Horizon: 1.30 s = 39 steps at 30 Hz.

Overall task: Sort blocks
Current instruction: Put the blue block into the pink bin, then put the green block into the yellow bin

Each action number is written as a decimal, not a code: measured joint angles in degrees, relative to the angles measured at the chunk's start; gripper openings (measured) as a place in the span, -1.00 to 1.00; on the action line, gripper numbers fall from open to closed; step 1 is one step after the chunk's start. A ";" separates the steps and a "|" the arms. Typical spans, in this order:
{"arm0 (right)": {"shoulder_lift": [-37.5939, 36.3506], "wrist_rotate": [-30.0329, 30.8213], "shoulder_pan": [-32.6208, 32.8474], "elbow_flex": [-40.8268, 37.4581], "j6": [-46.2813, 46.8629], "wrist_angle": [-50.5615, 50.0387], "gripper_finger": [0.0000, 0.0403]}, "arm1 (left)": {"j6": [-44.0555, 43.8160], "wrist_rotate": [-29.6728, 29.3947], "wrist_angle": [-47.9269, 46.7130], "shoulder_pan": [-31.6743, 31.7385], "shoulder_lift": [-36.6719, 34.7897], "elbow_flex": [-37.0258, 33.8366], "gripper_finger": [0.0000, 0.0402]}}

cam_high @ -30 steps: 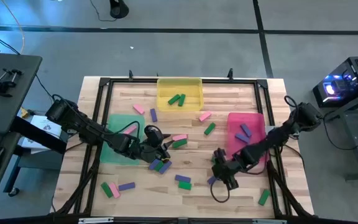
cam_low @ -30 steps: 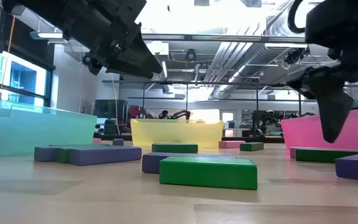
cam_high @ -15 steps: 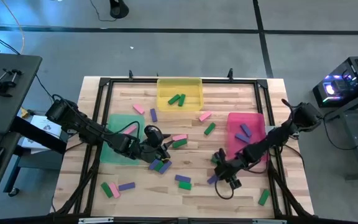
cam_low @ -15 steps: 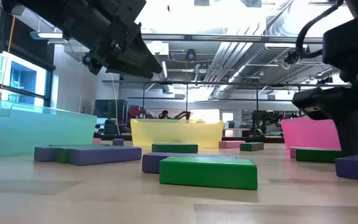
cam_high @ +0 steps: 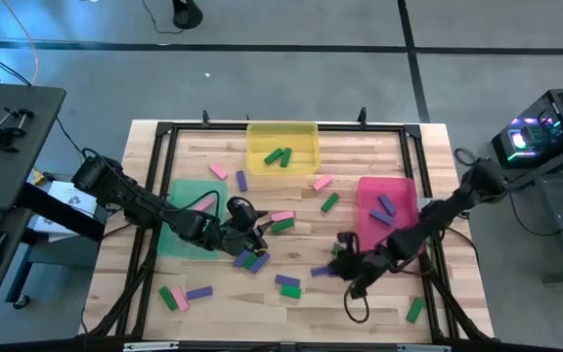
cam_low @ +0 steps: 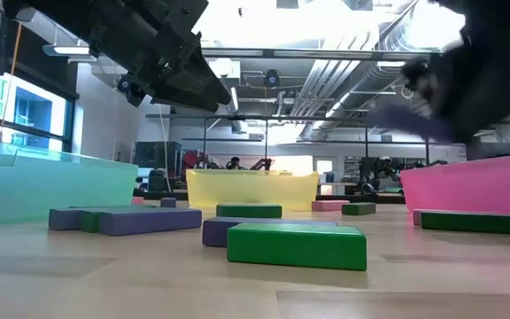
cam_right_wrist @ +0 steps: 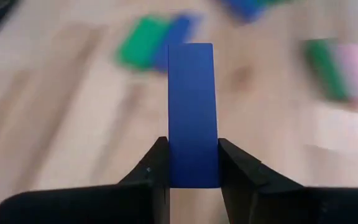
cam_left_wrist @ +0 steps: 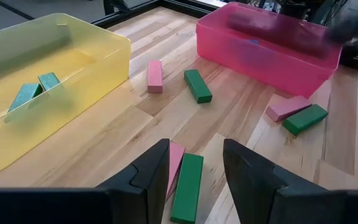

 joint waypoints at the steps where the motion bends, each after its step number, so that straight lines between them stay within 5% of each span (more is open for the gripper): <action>1: -1.38 3.46 0.19 1.54 2.85 -4.63 -0.65 | 0.00 0.00 -0.02 0.00 0.00 0.00 -0.32; 7: -9.23 17.29 -0.26 7.18 30.73 -38.84 -0.65 | 0.00 0.00 -0.04 -0.01 -0.02 0.00 -0.32; 11: -14.11 17.59 -2.04 6.45 57.29 -57.42 -0.65 | 0.00 0.00 -0.08 -0.02 -0.02 0.00 -0.32; 15: -17.13 12.44 -4.05 2.27 70.60 -64.48 -0.64 | 0.00 0.02 -0.11 -0.02 -0.02 0.00 -0.32; 20: -17.71 2.48 -8.70 -5.53 68.91 -58.69 -0.63 | 0.00 0.00 -0.14 -0.02 -0.02 0.00 -0.32; 39: -15.69 -10.02 -19.61 -5.35 48.52 -55.03 -0.26 | 0.00 0.01 -0.04 -0.02 -0.02 0.00 -0.32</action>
